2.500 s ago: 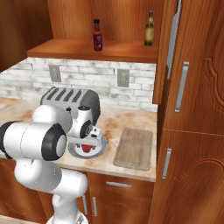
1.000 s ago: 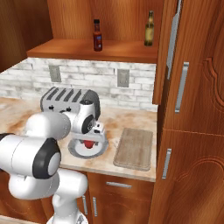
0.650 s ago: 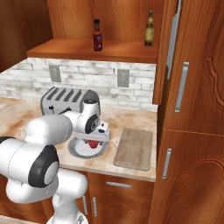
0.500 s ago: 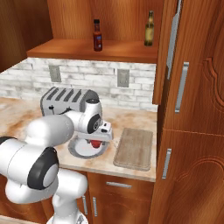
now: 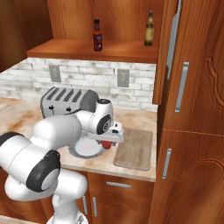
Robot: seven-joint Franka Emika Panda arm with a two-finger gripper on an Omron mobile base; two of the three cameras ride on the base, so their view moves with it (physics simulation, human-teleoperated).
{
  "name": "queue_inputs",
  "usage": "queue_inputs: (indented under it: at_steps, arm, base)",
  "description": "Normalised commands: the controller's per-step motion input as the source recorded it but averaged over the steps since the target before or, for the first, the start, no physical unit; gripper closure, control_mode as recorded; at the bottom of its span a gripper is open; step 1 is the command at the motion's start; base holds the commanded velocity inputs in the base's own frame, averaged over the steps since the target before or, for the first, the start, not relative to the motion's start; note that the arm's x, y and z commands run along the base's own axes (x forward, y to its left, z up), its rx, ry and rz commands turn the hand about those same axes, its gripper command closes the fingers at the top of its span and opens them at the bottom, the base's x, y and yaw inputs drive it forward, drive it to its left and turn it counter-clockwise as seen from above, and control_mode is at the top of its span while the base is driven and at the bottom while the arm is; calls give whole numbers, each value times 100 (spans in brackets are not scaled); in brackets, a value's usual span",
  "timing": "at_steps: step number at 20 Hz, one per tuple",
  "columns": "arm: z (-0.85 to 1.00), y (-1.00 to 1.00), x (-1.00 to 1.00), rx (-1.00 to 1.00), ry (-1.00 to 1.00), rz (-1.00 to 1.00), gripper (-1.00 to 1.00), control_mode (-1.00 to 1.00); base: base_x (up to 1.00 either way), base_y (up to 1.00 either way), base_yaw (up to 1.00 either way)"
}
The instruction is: Pick the steak from the plate and place it on the cutting board. Then pick the condiment bottle from the cabinet and place it next to the cutting board.
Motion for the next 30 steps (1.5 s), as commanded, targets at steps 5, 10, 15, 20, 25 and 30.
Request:
queue_inputs:
  at_steps: [5, 10, 15, 20, 25, 30]
  arm:
    - [1, -50, 0, 0, 0, -2, 100, -100]
    - [0, -41, 0, 0, 0, 0, 100, -100]
    - [-3, -23, 1, 0, 0, 0, 100, -100]
    - [-14, -9, 0, 0, 0, 0, 100, -100]
    - [-21, -15, 3, 0, 0, 0, 100, -100]
    - [-17, -26, 10, 0, 0, 0, 100, -100]
  base:
    - [0, 0, 0]
    - [0, 0, 0]
    - [0, 0, 0]
    - [0, 0, 0]
    - [0, 0, 0]
    - [0, 0, 0]
